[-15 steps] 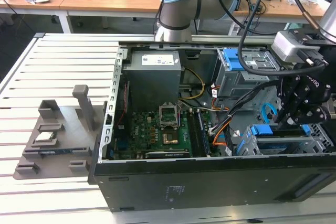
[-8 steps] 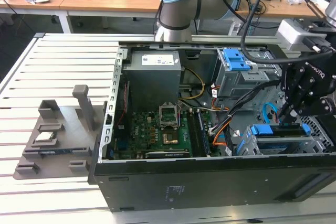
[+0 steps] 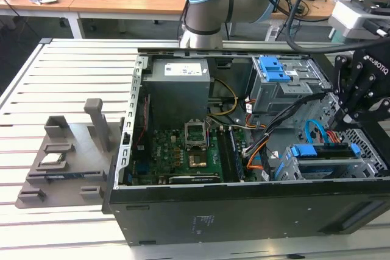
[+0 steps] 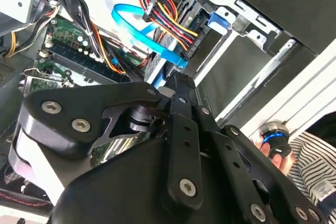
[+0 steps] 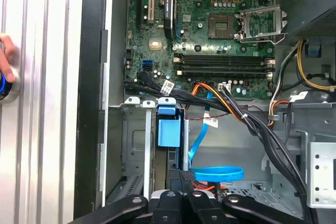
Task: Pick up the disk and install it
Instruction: 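Insert the second disk wire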
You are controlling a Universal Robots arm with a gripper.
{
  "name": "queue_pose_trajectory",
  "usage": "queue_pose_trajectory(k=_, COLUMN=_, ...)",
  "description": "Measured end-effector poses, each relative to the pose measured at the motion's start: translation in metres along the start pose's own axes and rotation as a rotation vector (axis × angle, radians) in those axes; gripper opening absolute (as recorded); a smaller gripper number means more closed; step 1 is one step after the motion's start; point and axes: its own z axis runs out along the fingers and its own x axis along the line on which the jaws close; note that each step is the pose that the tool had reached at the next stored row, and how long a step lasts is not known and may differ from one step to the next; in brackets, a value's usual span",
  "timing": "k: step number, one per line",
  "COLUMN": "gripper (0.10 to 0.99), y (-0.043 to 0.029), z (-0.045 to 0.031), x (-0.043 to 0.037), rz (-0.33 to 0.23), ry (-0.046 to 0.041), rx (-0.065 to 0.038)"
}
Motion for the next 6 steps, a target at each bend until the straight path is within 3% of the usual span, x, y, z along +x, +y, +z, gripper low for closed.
queue_pose_trajectory(k=6, gripper=0.106, y=0.0004, z=-0.0067, x=0.0004, rz=0.0, ry=-0.0002, rx=0.0)
